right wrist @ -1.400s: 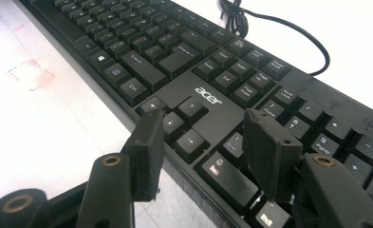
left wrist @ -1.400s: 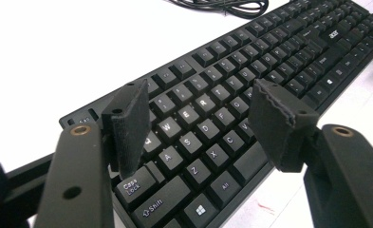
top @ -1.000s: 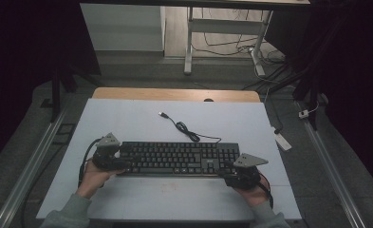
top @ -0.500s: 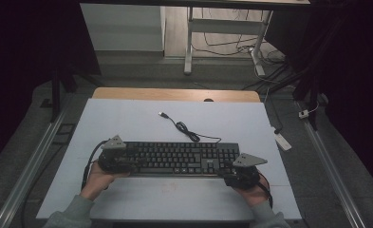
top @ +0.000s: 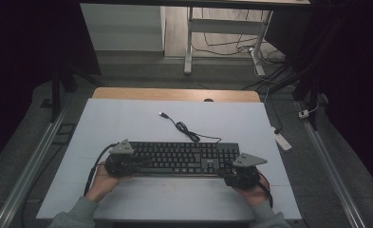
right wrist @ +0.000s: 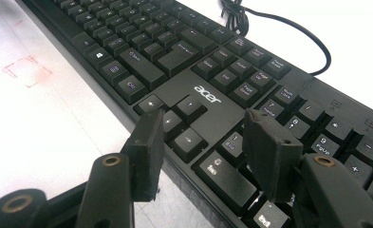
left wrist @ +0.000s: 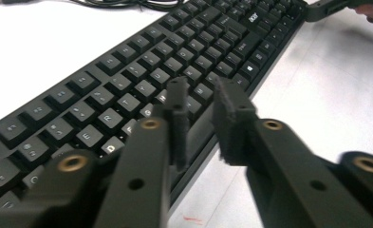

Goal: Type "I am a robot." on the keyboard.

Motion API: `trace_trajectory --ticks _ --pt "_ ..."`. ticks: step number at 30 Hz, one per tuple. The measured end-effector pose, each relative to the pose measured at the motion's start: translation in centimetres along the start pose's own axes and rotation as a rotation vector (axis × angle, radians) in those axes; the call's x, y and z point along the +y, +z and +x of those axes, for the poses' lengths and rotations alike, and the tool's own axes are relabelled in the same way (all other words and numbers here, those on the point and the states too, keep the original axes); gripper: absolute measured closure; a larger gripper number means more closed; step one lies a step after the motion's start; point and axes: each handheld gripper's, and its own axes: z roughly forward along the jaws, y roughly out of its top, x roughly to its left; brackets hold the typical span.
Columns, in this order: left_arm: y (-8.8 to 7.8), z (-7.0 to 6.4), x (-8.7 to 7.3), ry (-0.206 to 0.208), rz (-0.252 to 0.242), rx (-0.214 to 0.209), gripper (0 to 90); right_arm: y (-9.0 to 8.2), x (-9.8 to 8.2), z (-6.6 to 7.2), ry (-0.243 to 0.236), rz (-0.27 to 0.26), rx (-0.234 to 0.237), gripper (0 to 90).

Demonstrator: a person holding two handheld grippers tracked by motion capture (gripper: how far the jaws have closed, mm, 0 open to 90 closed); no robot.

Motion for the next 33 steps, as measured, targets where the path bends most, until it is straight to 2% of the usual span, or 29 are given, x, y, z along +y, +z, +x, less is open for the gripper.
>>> trace_trajectory --ticks 4,8,15,33 --pt "0.7 -0.3 -0.1 0.015 0.019 -0.002 88.5 0.0 0.0 0.0 -0.003 0.002 -0.003 49.3" --pt "1.8 -0.6 -0.2 0.031 0.055 0.0 88.7 0.0 0.0 0.0 -0.002 0.003 -0.002 49.3" --pt "2.8 -0.9 -0.3 0.035 0.083 0.008 88.7 0.1 0.0 0.0 0.0 0.006 -0.006 49.4" --pt "4.2 -1.0 -0.7 0.059 0.142 0.045 88.7 0.1 0.0 0.0 -0.003 0.007 -0.004 49.3"
